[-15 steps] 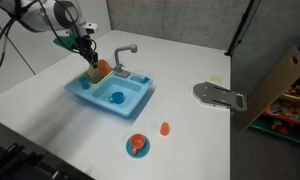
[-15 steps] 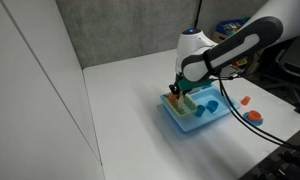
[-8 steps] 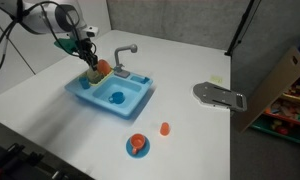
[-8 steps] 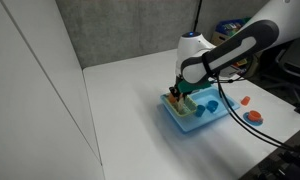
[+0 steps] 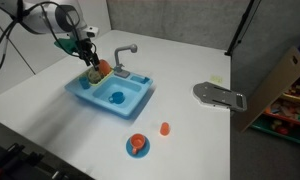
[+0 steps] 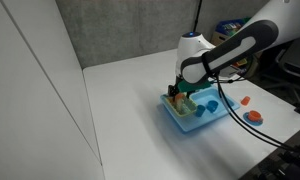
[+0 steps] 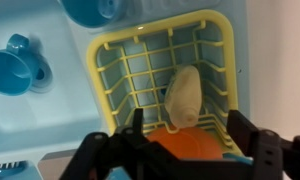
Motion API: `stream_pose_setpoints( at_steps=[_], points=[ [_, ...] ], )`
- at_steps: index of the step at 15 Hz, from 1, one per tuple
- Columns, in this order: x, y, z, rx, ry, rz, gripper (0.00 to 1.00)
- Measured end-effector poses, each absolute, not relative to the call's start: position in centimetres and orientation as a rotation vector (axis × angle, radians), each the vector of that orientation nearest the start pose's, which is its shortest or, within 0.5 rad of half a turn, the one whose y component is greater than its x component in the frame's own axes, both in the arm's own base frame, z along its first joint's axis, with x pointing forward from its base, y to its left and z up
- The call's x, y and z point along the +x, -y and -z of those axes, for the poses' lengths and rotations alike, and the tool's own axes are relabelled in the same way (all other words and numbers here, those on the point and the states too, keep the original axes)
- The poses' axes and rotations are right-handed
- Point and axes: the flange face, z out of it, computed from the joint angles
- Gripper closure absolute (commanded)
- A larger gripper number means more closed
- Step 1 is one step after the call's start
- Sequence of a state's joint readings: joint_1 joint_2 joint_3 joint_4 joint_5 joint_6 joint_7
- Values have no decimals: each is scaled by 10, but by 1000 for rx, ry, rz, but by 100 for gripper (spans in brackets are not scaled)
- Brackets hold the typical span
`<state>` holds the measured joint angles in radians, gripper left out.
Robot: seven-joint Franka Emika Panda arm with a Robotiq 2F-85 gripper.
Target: Shift the small, bottle to the yellow part of the toy sink
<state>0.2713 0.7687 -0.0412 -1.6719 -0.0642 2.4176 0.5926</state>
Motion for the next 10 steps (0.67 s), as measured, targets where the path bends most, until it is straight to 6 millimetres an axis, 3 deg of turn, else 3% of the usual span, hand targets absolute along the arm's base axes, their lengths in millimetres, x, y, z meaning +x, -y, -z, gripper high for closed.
stream_pose_setpoints(
  at_steps=[4,10],
  points=[
    [663,-155,-164,-3174,-489,37,0],
    [675,-146,-196,-3193,-476,17,0]
  ],
)
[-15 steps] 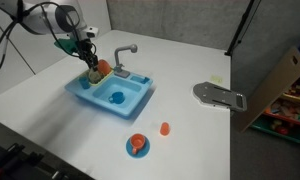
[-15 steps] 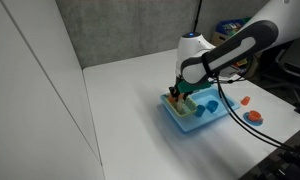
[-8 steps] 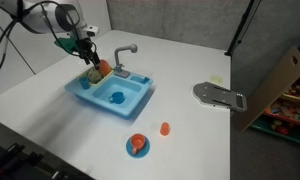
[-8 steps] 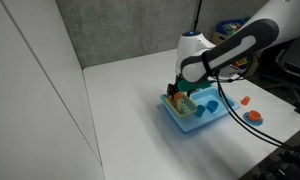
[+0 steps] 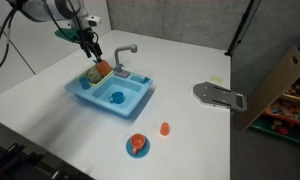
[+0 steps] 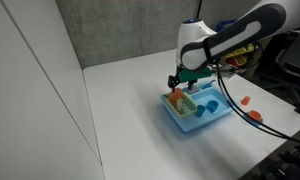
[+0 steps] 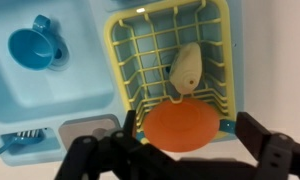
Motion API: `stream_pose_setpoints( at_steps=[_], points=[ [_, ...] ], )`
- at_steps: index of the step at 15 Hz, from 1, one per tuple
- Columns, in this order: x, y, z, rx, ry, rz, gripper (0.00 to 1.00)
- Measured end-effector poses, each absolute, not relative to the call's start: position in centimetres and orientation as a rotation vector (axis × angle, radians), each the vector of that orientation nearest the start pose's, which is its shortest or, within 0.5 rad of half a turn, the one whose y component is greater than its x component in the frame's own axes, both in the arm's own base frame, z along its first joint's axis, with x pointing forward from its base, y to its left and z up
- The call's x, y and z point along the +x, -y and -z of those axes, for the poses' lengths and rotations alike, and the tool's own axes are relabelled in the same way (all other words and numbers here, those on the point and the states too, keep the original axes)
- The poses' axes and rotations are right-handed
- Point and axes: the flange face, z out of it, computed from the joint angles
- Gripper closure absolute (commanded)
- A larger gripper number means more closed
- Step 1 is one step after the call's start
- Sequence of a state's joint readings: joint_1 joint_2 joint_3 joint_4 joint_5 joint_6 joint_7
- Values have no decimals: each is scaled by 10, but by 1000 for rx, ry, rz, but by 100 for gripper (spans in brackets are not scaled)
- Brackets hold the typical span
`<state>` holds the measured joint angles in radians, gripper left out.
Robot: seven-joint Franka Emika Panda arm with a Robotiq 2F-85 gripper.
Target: Shift the small, bottle to the yellow part of the toy sink
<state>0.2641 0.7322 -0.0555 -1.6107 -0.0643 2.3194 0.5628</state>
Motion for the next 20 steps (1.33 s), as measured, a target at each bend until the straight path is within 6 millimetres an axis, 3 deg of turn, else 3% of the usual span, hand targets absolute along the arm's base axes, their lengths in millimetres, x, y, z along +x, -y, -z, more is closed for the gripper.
stream_pose_setpoints(
  at_steps=[6,15,20],
  points=[
    [676,-129,-232,-3219,-424,-68,0],
    [674,-77,-274,-3228,-405,-177,0],
    [662,-57,-306,-3227,-378,-216,0]
  ],
)
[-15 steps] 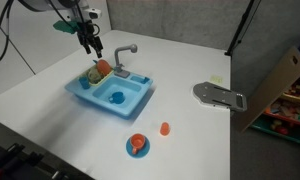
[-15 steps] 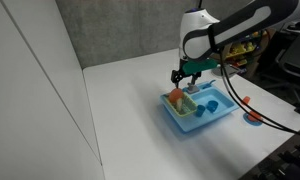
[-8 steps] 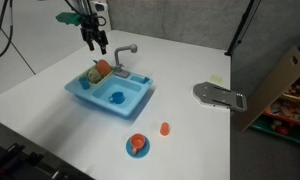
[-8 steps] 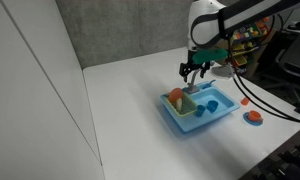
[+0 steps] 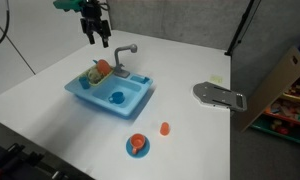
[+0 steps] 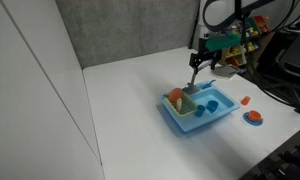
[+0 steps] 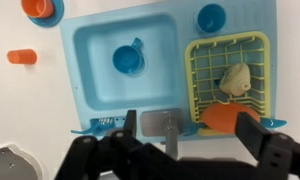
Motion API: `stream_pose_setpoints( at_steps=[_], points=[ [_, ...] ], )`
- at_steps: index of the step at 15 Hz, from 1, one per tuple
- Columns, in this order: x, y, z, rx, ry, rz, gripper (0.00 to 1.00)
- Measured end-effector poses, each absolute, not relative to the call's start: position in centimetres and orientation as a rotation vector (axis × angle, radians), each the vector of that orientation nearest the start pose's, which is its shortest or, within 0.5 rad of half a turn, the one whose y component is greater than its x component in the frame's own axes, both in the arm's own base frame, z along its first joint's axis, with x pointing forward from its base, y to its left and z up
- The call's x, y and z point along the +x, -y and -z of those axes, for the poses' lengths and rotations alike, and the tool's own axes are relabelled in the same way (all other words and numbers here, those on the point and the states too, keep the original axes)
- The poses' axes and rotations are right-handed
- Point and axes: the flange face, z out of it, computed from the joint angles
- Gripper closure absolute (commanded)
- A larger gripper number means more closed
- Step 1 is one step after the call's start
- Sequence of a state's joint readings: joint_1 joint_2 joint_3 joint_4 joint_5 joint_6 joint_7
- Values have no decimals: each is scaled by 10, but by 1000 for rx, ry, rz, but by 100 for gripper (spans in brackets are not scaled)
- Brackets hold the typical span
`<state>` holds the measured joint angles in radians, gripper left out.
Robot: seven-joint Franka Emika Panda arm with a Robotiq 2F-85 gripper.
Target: Shift the small, bottle to the yellow part of the toy sink
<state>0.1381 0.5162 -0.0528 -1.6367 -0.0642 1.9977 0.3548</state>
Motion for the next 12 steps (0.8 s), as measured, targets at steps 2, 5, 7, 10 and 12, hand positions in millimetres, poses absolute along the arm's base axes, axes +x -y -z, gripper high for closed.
stream_pose_setpoints(
  at_steps=[2,5,7,10,12],
  points=[
    [654,-52,-319,-3225,-364,-228,0],
    [640,-49,-336,-3224,-338,-248,0],
    [629,-47,-346,-3222,-327,-247,0],
    [613,-43,-362,-3218,-333,-238,0],
    [602,-38,-372,-3214,-342,-234,0]
  ],
)
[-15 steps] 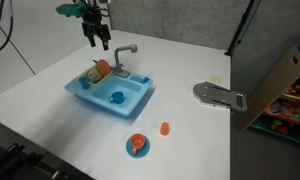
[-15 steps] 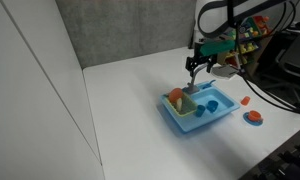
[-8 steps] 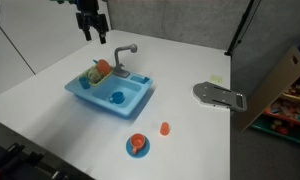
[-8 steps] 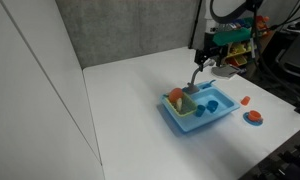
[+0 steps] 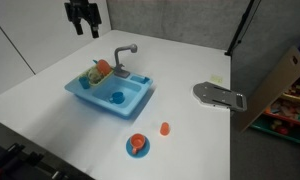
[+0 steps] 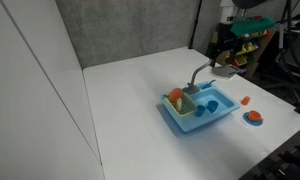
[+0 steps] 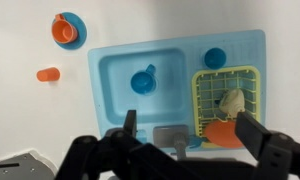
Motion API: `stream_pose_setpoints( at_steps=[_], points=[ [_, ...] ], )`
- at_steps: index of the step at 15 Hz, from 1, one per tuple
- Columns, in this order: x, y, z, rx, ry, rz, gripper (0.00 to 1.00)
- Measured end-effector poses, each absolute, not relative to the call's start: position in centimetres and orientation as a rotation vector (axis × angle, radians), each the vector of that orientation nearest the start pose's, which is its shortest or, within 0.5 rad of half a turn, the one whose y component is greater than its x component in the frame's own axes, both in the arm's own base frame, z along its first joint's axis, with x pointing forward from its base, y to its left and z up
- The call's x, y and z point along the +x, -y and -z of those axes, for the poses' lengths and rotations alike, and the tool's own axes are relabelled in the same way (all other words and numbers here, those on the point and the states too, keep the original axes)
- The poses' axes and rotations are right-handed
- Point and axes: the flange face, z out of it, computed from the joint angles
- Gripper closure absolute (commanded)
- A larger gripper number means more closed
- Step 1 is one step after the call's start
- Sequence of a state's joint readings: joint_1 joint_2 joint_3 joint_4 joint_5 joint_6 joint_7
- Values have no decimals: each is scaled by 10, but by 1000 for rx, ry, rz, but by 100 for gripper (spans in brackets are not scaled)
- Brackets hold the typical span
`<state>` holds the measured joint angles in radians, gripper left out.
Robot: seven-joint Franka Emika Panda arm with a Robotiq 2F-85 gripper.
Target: Shift the small, bottle to the yellow part of the toy sink
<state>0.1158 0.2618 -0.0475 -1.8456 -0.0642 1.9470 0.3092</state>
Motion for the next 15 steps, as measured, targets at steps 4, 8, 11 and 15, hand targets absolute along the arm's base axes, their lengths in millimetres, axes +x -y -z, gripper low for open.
stream_pose_setpoints(
  at_steps=[4,8,11,15],
  points=[
    [580,-23,-390,-3180,-332,-231,0],
    [559,-7,-410,-3128,-262,-247,0],
    [545,4,-424,-3120,-201,-273,0],
    [533,8,-442,-3117,-160,-306,0]
  ],
)
